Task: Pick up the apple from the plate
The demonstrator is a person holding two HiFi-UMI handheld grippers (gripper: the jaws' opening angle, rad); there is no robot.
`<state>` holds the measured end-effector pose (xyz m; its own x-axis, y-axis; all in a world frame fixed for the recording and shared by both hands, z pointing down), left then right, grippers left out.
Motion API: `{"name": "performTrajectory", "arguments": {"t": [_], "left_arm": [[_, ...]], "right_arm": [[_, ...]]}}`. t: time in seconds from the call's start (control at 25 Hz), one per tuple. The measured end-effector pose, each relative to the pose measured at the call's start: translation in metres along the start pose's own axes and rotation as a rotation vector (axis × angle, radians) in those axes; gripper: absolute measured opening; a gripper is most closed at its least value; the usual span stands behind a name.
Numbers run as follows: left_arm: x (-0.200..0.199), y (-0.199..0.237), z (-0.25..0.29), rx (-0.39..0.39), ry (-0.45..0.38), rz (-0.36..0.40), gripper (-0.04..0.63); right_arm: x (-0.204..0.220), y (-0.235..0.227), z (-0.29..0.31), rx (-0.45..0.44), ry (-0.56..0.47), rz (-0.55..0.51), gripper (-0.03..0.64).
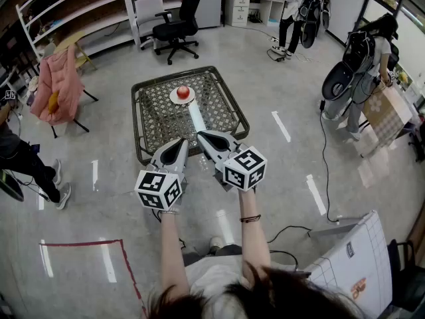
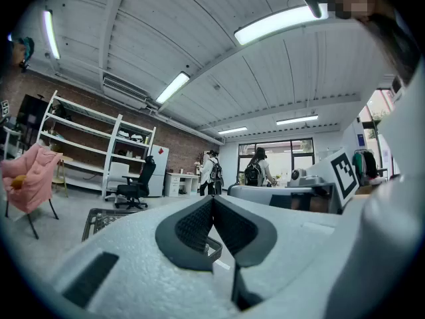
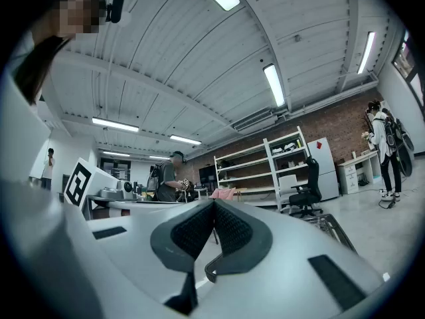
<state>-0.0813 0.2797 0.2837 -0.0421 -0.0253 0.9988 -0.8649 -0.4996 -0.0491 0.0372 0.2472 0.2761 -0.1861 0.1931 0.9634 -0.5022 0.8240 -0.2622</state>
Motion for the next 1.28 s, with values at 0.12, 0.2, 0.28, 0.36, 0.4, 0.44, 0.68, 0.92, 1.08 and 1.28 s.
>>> {"name": "performTrajectory", "arguments": {"t": [0.12,0.2,0.28,0.36,0.4,0.44,0.68,0.92,1.08,1.28], "left_arm": [[0.003,-0.002,-0.001,0.004,0.007,-0.01,0.009],[0.003,-0.004,0.0,0.005,0.008,-0.011,0.009],[0.002,-0.005,0.001,0.003,0.006,-0.01,0.009],[0.002,-0.008,0.001,-0.002,0.004,-0.013,0.009],[0.002,-0.009,0.001,-0.005,0.004,-0.016,0.009],[0.002,-0.011,0.0,-0.006,0.005,-0.017,0.009],[0.008,-0.01,0.001,-0.017,0.035,-0.023,0.009],[0.022,-0.003,0.006,-0.027,0.067,-0.049,0.009],[0.029,0.013,0.021,-0.031,0.076,-0.068,0.009],[0.037,0.035,0.053,-0.015,0.086,-0.083,0.009]], "right_arm": [[0.002,0.001,-0.001,0.0,0.008,-0.003,0.009],[0.002,0.0,-0.003,-0.001,0.008,-0.001,0.009],[0.001,-0.001,-0.005,-0.005,0.0,0.008,0.009],[0.001,-0.003,-0.009,-0.007,-0.001,0.011,0.009],[0.002,-0.003,-0.01,-0.008,0.001,0.012,0.009],[0.002,-0.004,-0.012,-0.008,0.001,0.014,0.009],[0.005,-0.011,-0.012,0.004,-0.004,0.045,0.009],[0.013,-0.023,-0.006,0.016,0.0,0.074,0.009],[0.017,-0.037,0.009,0.022,0.012,0.086,0.009],[0.019,-0.065,0.033,0.049,0.043,0.075,0.009]]}}
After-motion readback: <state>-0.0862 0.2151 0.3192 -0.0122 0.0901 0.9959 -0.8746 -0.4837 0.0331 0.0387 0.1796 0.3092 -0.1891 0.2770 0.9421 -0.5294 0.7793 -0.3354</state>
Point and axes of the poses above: the fingertips, and each gripper's own axes: z forward along the fingers, y to its left, x out of its underside, the point moved 6 cm from there along -z, backward along the fingers, and after that the axes turned 9 degrees about z, right-handed, at the moved point
